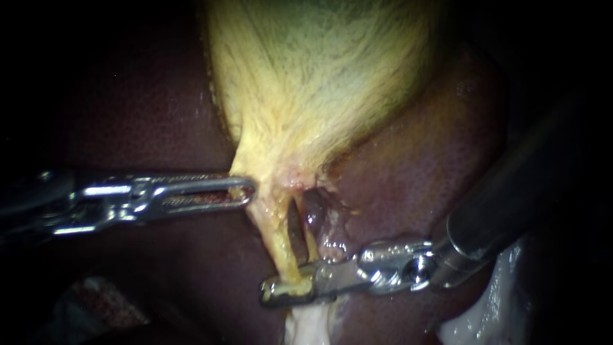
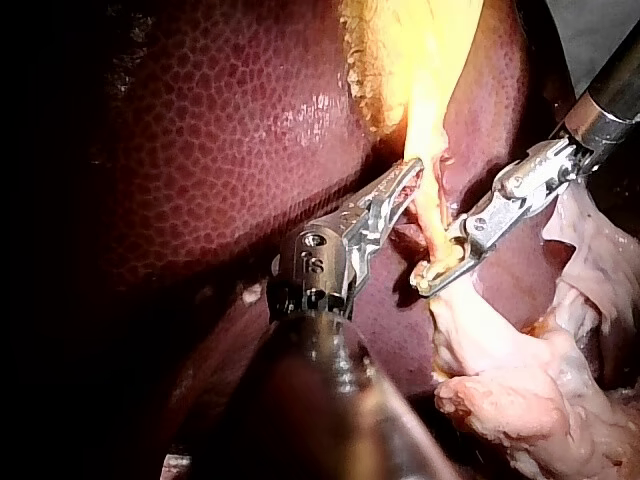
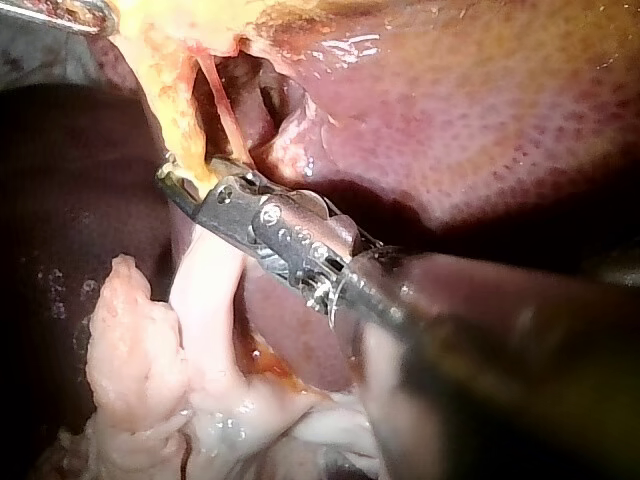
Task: Going back first clip left tube
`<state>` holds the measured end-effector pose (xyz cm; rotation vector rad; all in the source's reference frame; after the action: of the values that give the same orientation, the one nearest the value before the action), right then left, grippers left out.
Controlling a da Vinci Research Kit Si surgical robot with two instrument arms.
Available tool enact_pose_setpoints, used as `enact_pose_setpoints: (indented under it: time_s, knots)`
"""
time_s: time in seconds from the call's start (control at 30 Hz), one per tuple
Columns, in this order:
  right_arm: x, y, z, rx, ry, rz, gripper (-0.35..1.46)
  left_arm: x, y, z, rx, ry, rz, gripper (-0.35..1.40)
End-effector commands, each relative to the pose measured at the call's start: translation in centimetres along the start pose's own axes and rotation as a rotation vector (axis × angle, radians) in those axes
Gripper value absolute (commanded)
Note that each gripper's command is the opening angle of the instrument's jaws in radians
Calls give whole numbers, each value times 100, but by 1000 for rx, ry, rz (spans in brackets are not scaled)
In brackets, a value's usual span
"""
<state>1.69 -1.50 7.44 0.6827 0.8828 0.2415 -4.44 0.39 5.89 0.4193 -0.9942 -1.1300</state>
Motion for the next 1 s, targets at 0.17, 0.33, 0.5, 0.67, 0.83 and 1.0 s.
enact_pose_setpoints:
  time_s: [0.17,0.33,0.5,0.67,0.83,1.0]
  knots:
    - [0,0,0,0,1,0,-35,0,0,-1,0,0,0,-35]
    - [0,1,0,-1,-2,1,-35,0,0,-1,1,0,0,-35]
    - [4,3,1,1,55,0,24,0,0,-1,0,0,0,-35]
    - [8,5,4,-13,66,-117,52,0,0,-2,1,0,0,-35]
    - [9,8,0,-89,71,-223,60,0,0,-3,1,0,1,-35]
    - [12,15,-17,-136,71,-290,60,0,0,-4,1,0,1,-35]
